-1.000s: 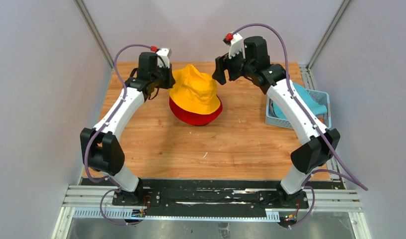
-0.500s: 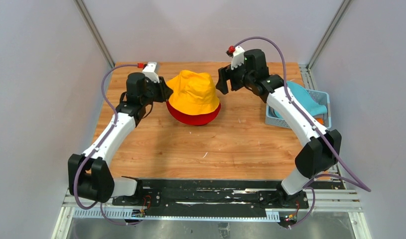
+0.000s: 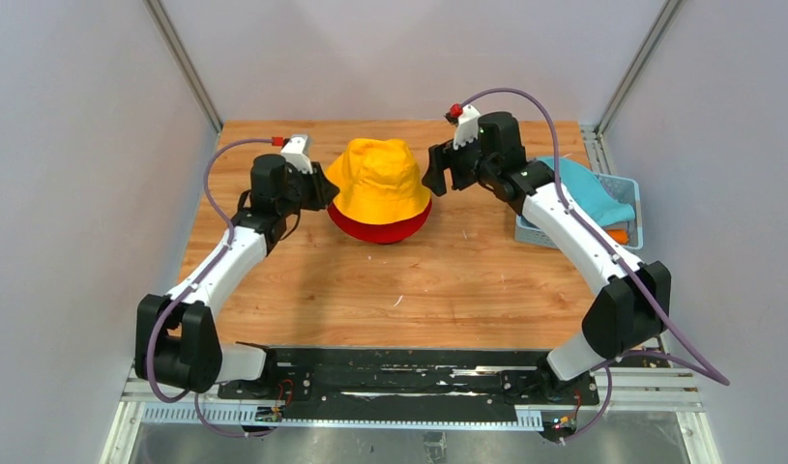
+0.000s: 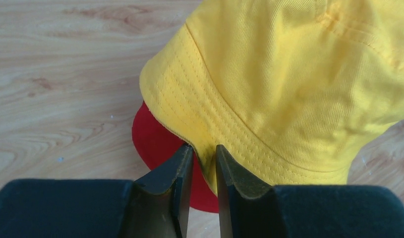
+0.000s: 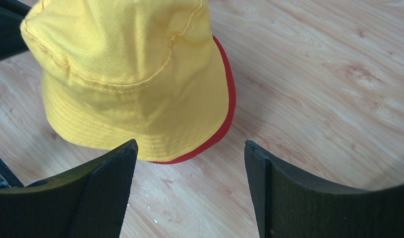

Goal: Stack the hats

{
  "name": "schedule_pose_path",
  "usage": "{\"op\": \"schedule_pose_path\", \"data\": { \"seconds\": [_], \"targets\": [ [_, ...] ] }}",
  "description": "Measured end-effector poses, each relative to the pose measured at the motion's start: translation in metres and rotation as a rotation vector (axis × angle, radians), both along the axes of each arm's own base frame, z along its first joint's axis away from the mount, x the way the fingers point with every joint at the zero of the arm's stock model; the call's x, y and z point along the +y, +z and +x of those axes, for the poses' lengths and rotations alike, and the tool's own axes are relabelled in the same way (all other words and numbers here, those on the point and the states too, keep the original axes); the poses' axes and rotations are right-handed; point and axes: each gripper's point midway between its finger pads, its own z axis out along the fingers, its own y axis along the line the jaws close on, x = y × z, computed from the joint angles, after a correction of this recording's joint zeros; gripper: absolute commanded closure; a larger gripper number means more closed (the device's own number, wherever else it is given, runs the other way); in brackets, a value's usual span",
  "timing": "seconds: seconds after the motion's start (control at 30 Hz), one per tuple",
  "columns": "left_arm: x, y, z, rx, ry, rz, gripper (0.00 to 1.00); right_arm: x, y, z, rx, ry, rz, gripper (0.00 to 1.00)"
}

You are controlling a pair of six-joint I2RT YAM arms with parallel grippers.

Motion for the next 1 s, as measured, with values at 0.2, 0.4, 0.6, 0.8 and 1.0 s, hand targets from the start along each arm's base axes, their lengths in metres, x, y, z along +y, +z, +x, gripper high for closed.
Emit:
{"op": "schedule_pose_path", "data": {
  "seconds": [0.2,0.4,0.6,0.8,1.0],
  "targets": [
    [0.005,-0.035,-0.009,0.050,0.035,-0.006,0.73,0.004,0.003,0.002,-0.017,0.007,0.027,0.22],
    [0.010,-0.046,-0.016,0.050,0.064,-0.009,0.73,0.009,-0.016,-0.002,0.014,0.026,0.041,0.23],
    [0.012,-0.035,-0.010,0.003,0.079,-0.017,0.71,0.015,-0.043,-0.011,0.068,0.060,0.067,0.23],
    [0.017,-0.021,-0.024,-0.059,0.107,-0.046,0.65,0.017,-0.069,-0.028,0.088,0.085,0.061,0.23],
    [0.021,0.017,-0.033,-0.178,0.123,-0.084,0.59,0.036,-0.061,-0.037,0.022,0.134,0.078,0.23]
  ]
}}
